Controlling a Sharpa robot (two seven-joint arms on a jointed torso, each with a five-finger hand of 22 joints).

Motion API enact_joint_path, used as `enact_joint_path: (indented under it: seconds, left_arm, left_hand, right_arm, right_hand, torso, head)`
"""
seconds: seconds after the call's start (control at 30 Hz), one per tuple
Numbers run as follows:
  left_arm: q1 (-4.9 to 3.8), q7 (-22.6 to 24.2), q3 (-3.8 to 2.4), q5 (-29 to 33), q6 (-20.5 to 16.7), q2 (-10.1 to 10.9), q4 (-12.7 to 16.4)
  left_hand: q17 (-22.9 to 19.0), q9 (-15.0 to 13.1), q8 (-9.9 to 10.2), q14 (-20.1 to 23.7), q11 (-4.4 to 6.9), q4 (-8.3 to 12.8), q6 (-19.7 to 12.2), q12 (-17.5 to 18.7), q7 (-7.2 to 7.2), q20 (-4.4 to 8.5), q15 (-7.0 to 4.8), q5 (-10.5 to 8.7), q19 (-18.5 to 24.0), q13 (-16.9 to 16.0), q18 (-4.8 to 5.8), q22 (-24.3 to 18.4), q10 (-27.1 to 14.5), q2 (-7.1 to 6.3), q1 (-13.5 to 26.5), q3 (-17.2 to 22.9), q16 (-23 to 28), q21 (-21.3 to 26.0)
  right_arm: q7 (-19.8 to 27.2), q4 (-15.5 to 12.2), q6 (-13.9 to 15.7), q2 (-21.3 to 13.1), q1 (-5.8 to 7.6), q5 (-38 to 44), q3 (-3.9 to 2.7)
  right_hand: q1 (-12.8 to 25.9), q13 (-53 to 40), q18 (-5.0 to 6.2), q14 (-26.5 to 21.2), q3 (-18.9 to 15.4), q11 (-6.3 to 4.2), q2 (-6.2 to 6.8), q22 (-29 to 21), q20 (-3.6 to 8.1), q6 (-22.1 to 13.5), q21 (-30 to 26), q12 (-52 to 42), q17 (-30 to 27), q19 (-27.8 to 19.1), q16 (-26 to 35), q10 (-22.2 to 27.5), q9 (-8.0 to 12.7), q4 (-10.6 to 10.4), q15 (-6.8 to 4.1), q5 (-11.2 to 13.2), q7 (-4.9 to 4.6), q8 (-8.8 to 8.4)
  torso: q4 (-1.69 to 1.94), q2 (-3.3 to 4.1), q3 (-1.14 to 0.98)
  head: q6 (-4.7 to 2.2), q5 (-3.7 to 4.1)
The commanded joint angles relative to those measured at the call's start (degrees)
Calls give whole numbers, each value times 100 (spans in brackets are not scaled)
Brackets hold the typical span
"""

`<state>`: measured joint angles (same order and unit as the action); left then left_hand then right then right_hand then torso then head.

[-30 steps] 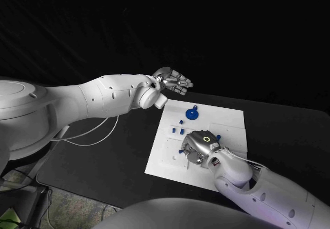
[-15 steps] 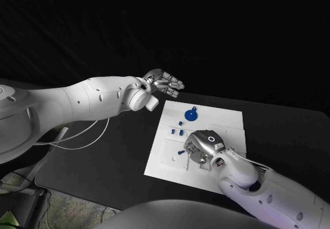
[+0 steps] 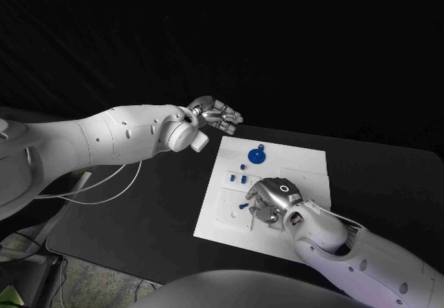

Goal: Assemble the parts on the task board

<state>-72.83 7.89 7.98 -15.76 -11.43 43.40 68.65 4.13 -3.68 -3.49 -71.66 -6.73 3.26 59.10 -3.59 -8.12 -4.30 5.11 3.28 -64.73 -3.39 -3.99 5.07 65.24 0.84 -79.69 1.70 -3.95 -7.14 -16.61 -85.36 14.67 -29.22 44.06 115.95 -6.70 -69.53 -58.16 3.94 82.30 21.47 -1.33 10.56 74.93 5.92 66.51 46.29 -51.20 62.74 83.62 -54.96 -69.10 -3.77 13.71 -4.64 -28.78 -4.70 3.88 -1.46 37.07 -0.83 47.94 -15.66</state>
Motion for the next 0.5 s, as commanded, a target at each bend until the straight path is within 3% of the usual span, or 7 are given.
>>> enact_joint_path:
  seconds: [0.03,0.27,0.5]
  left_arm:
    - [-6,60,-2,19,59,3,36]
    - [-6,118,-2,17,19,17,57]
    - [-6,129,-2,17,12,10,67]
  left_hand:
    - [0,4,-24,-30,12,-22,23,7,14,6,-8,8,-8,6,-20,7,86,-43,-13,9,16,-39]
    - [-1,5,-20,-12,24,-17,47,9,22,6,-7,19,13,6,-12,3,132,-48,-2,33,16,-48]
    - [-2,5,-19,2,21,-13,42,9,20,3,-2,17,27,6,-10,-1,123,-52,1,49,16,-50]
  right_arm:
    - [151,39,-353,53,11,-47,1]
    - [172,143,-442,166,35,14,23]
    - [197,175,-390,228,52,46,40]
  right_hand:
    - [55,58,80,-41,-72,14,1,504,-11,-55,-41,18,1,-20,9,59,-1,92,-3,-200,-1,-28]
    - [69,112,79,-47,-43,7,-73,507,-15,23,-48,-49,22,-24,-14,83,-3,217,-3,-158,11,-31]
    - [120,79,52,-10,-7,-33,-175,525,-3,290,52,-164,24,8,-34,13,-27,177,-18,-39,80,-26]
  torso:
    - [9,3,-3]
    - [7,2,-2]
    - [3,2,0]
  head:
    - [7,3]
    - [19,-1]
    - [23,-7]
